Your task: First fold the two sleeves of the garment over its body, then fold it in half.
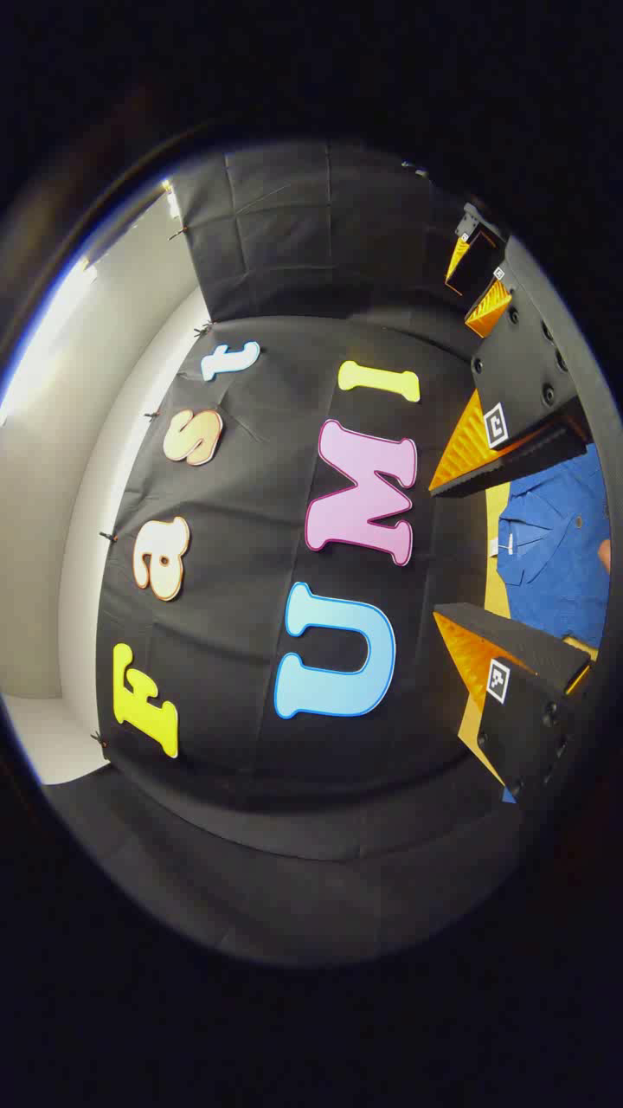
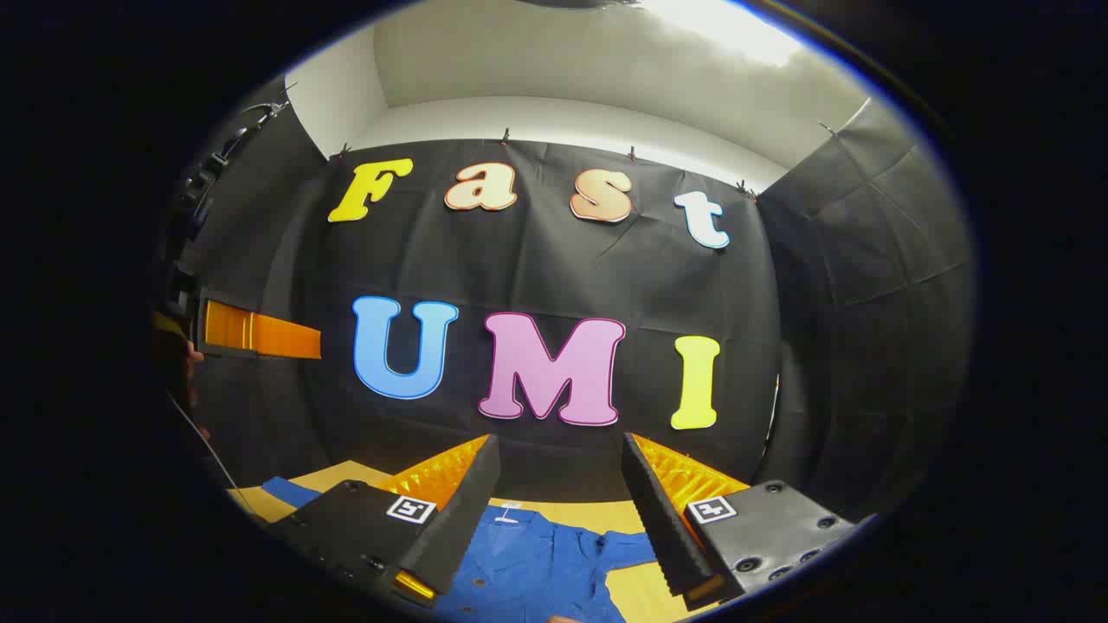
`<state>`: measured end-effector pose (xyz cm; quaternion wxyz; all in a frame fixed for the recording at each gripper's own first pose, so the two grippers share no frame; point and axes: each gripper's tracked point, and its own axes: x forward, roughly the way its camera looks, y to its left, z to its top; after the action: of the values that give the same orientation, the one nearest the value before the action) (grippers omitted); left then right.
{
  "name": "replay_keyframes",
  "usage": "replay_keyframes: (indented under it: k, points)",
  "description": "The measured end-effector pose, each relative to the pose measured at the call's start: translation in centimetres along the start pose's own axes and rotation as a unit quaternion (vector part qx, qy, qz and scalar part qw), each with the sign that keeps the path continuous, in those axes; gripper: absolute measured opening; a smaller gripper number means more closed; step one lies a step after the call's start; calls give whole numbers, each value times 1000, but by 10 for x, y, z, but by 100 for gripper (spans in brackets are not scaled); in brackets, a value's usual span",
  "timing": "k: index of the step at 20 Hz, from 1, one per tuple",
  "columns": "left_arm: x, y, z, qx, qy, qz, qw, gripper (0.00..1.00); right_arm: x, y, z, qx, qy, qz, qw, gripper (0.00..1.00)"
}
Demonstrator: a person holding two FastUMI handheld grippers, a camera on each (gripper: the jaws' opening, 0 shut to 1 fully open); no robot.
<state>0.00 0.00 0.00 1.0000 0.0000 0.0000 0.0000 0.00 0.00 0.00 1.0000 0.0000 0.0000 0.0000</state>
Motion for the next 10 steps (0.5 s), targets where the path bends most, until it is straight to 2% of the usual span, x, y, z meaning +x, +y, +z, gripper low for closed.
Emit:
replay_keyframes:
  k: [7,10]
  points:
    - [2,-14,-5,1,1,-12,1000,71,-2,1,-6,-1,7,5,1000,90]
    - [2,-3,-10,7,2,5,1000,71,-3,0,-6,1,9,1,1000,90]
